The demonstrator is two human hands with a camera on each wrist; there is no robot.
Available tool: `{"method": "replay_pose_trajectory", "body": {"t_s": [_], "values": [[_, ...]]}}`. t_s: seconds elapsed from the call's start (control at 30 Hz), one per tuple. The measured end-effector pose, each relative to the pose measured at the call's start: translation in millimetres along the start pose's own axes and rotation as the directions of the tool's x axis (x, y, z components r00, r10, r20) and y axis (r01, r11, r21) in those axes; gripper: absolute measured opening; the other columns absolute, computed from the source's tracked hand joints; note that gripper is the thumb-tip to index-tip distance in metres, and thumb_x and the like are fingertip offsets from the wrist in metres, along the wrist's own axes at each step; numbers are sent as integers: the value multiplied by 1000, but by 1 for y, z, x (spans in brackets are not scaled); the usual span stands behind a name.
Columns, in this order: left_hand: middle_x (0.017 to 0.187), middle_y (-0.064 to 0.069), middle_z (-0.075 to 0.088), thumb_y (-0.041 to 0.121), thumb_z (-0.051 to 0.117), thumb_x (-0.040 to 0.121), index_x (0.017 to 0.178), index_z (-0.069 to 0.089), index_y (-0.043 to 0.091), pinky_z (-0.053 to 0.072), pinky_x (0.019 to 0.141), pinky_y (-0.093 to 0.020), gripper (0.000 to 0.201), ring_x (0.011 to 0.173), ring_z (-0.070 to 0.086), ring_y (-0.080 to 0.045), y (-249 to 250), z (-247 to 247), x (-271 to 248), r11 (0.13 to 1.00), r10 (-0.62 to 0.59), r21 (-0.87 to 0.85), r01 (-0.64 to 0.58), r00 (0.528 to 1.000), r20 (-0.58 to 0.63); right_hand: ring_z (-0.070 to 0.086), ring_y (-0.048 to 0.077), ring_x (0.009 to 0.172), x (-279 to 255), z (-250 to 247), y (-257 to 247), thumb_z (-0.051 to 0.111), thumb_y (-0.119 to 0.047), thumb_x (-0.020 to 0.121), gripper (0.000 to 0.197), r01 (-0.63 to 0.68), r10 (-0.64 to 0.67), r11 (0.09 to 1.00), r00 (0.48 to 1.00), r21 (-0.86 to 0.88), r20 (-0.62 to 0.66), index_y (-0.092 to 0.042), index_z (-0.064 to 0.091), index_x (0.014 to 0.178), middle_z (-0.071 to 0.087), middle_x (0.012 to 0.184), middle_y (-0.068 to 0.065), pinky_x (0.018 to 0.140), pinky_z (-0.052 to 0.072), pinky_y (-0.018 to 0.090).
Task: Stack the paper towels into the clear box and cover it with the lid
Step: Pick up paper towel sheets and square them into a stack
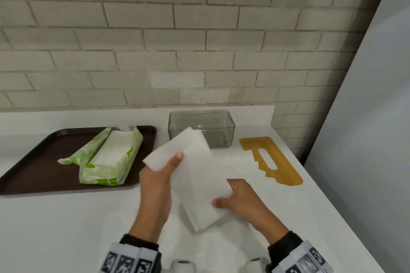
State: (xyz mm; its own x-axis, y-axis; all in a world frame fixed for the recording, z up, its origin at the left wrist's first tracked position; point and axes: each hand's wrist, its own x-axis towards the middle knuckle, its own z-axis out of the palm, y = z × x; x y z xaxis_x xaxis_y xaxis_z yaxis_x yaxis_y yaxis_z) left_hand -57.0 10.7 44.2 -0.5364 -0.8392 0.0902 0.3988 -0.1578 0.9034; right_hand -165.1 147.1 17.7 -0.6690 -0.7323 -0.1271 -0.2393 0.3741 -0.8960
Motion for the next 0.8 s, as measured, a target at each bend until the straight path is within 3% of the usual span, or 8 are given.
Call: {"method": "replay_pose_trajectory", "body": {"t_s": [0.07,0.17,0.3,0.4,0.57,0.67,0.8], "values": [[81,7,75,4,70,76,92,67,16,55,62,-21,21,76,70,-9,9,-20,4,998,7,65,-8,1000,6,67,6,87,-6,-17,4,75,-11,76,26,11,-11,1000,1000,9,-23,-16,69,101,71,100,-4,74,51,12],[86,2,76,3,71,77,95,70,15,55,67,-23,22,81,71,-15,6,-44,-1,965,-31,261,15,998,59,70,13,84,-12,-39,7,73,-6,76,18,86,-27,959,976,269,-214,-12,71,93,74,91,0,79,55,24],[86,0,76,-2,70,78,92,69,15,52,78,-31,22,86,70,-20,-20,-53,-13,946,-119,311,97,991,53,70,11,83,-15,-36,11,63,3,82,18,143,4,876,952,460,-305,-11,68,94,74,89,-1,69,53,17],[93,-5,73,-2,67,81,95,66,15,49,76,-30,22,90,65,-25,-39,-52,-20,944,-151,302,136,988,27,68,9,87,-16,-25,21,58,5,86,26,97,48,875,957,474,-285,-17,64,99,72,94,-5,73,51,19],[105,-3,66,-13,55,84,99,58,23,44,73,-25,39,97,59,-24,-51,-49,-23,932,-152,335,140,988,10,61,22,101,-10,-17,41,56,9,83,38,-16,160,872,954,490,-254,-20,56,107,66,107,5,86,50,33],[98,3,64,-5,59,86,101,59,23,43,65,-20,32,89,60,-15,-53,-41,-25,912,-152,386,142,988,-3,59,20,106,-7,-6,45,58,5,83,44,-82,168,922,965,379,-201,-20,53,119,62,116,2,90,51,33],[87,-4,68,-1,67,82,85,64,23,43,63,-26,24,76,59,-22,-42,-56,-19,868,-141,479,131,990,-16,65,15,97,-8,-22,30,62,-1,84,27,-33,106,954,967,299,-231,-23,63,100,69,104,-3,81,52,26]]}}
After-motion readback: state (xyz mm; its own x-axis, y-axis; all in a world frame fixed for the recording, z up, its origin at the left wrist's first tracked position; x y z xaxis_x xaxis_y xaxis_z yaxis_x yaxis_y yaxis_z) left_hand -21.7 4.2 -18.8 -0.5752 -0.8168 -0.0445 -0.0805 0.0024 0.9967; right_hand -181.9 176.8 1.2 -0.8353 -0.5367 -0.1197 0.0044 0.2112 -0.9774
